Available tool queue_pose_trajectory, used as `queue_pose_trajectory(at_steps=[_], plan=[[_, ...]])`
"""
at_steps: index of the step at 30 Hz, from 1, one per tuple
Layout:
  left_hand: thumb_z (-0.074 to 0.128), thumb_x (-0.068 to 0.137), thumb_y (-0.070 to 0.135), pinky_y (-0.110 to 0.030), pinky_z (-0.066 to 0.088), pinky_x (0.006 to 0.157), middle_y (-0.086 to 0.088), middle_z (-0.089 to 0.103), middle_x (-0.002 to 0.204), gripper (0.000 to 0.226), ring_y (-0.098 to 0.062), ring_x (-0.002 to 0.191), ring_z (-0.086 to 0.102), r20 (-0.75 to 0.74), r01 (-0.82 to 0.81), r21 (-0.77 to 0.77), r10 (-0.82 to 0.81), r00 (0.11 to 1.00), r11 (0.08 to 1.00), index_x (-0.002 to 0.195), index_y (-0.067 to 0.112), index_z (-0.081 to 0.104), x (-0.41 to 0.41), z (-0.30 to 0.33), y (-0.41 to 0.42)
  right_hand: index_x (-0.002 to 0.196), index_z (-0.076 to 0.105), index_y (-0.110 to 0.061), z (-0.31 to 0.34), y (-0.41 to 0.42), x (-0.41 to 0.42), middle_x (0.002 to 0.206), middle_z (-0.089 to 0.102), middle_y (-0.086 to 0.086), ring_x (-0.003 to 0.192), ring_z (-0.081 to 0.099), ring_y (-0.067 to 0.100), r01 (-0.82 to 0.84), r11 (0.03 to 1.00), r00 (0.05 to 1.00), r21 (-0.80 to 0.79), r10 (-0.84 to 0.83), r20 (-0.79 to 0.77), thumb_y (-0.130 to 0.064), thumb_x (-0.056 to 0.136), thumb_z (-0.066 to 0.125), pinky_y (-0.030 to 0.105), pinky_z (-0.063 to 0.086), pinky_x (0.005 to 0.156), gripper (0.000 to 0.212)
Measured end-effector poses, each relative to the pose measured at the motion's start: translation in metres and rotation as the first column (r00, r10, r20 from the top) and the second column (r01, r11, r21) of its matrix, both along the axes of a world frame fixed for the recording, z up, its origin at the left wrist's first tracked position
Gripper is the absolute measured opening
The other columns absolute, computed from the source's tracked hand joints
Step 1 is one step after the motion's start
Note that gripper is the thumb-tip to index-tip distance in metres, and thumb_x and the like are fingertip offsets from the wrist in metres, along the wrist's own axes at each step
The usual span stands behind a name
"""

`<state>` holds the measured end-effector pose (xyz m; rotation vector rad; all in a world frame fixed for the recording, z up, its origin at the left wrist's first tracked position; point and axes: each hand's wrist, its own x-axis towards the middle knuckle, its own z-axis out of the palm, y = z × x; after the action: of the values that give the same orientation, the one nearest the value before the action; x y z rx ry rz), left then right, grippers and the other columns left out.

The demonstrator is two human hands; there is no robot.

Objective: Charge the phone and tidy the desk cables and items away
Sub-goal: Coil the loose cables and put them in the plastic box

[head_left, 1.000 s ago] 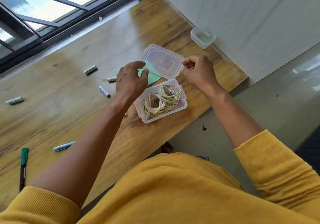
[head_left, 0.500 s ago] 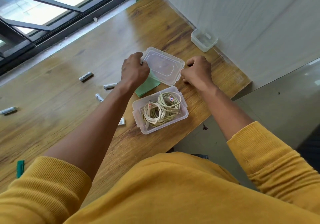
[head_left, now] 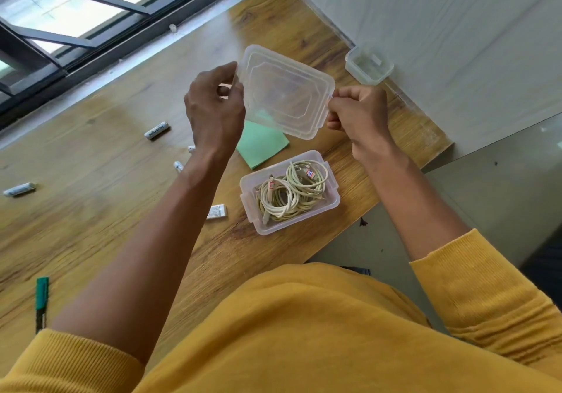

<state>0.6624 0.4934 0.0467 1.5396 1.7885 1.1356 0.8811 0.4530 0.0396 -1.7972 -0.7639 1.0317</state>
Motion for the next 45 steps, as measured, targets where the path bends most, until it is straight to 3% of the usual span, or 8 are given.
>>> queue_pose_trajectory(at_steps=[8, 14, 17, 20, 25, 28, 33, 45], plan=[[0.074, 0.093, 0.028, -0.051, 0.063, 0.073, 0.010, 0.069, 0.097, 0.021, -0.023, 0.083, 0.073, 0.146, -0.099, 0.076, 0.087, 0.985, 0.992, 0.108, 0.040, 0.081, -0.023, 0.000, -0.063, 0.088, 0.080, -0.028, 0.016, -0.045, -0.007, 0.078, 0.073, -0.004, 0.070, 0.063, 0.016, -0.093, 0.966, 0.996, 0.240, 0.094, 0.008, -0.011, 0.087, 0.073, 0.034, 0.056, 0.060, 0.019], [0.060, 0.101, 0.030, -0.044, 0.065, 0.086, -0.001, 0.081, 0.111, 0.035, -0.011, 0.094, 0.078, 0.220, -0.078, 0.021, 0.072, 0.973, 0.997, 0.130, 0.018, 0.076, -0.021, -0.001, -0.106, 0.093, 0.080, -0.010, 0.018, -0.069, -0.011, 0.090, 0.076, 0.013, 0.077, 0.077, 0.029, -0.099, 0.947, 0.993, 0.306, 0.114, -0.033, 0.002, 0.088, 0.062, 0.043, 0.066, 0.073, 0.022], [0.057, 0.107, 0.028, -0.046, 0.066, 0.084, 0.003, 0.082, 0.104, 0.026, -0.011, 0.090, 0.079, 0.289, -0.063, 0.022, 0.054, 0.956, 0.998, 0.123, 0.025, 0.077, -0.020, 0.002, -0.126, 0.084, 0.079, -0.007, 0.017, -0.077, -0.010, 0.085, 0.076, 0.014, 0.079, 0.076, 0.032, -0.084, 0.950, 0.992, 0.299, 0.109, -0.068, -0.002, 0.088, 0.056, 0.047, 0.066, 0.076, 0.024], [0.066, 0.105, 0.032, -0.050, 0.066, 0.079, 0.008, 0.081, 0.091, 0.018, -0.016, 0.083, 0.079, 0.308, -0.038, 0.008, 0.033, 0.951, 0.999, 0.106, 0.025, 0.082, -0.023, 0.000, -0.140, 0.080, 0.080, -0.012, 0.013, -0.085, -0.007, 0.080, 0.078, 0.004, 0.079, 0.075, 0.024, -0.097, 0.950, 0.995, 0.297, 0.081, 0.065, -0.014, 0.089, 0.070, 0.048, 0.065, 0.076, 0.013], [0.079, 0.096, 0.026, -0.048, 0.066, 0.081, 0.001, 0.082, 0.098, 0.024, -0.017, 0.088, 0.080, 0.276, 0.011, -0.075, 0.010, 0.961, 0.997, 0.116, 0.013, 0.079, -0.031, -0.010, -0.159, 0.087, 0.079, -0.020, 0.007, -0.101, -0.002, 0.083, 0.079, -0.002, 0.077, 0.076, 0.019, -0.191, 0.946, 0.971, 0.262, 0.142, 0.192, -0.016, 0.084, 0.083, 0.042, 0.066, 0.076, 0.007], [0.083, 0.093, 0.023, -0.045, 0.066, 0.085, 0.001, 0.082, 0.097, 0.036, -0.016, 0.091, 0.080, 0.263, 0.051, -0.154, -0.009, 0.965, 0.987, 0.127, 0.017, 0.074, -0.033, -0.013, -0.166, 0.103, 0.079, -0.019, -0.001, -0.105, 0.004, 0.092, 0.079, -0.004, 0.083, 0.076, 0.019, -0.244, 0.946, 0.946, 0.214, 0.184, 0.265, -0.019, 0.083, 0.084, 0.045, 0.066, 0.077, 0.020], [0.084, 0.092, 0.024, -0.044, 0.067, 0.082, 0.001, 0.081, 0.094, 0.040, -0.013, 0.085, 0.080, 0.226, 0.072, -0.241, -0.016, 0.974, 0.968, 0.129, 0.016, 0.073, -0.032, -0.016, -0.174, 0.120, 0.076, -0.016, -0.008, -0.109, 0.010, 0.104, 0.077, -0.005, 0.089, 0.075, 0.009, -0.304, 0.943, 0.908, 0.135, 0.244, 0.340, -0.019, 0.085, 0.086, 0.033, 0.066, 0.080, 0.036], [0.086, 0.089, 0.027, -0.039, 0.067, 0.061, -0.002, 0.076, 0.100, 0.039, -0.014, 0.077, 0.079, 0.193, 0.007, -0.268, 0.047, 0.980, 0.963, 0.122, 0.014, 0.071, -0.032, -0.017, -0.188, 0.118, 0.078, -0.015, -0.012, -0.106, 0.006, 0.098, 0.076, -0.005, 0.090, 0.073, 0.009, -0.355, 0.932, 0.881, 0.077, 0.306, 0.361, -0.022, 0.087, 0.085, 0.028, 0.063, 0.084, 0.032]])
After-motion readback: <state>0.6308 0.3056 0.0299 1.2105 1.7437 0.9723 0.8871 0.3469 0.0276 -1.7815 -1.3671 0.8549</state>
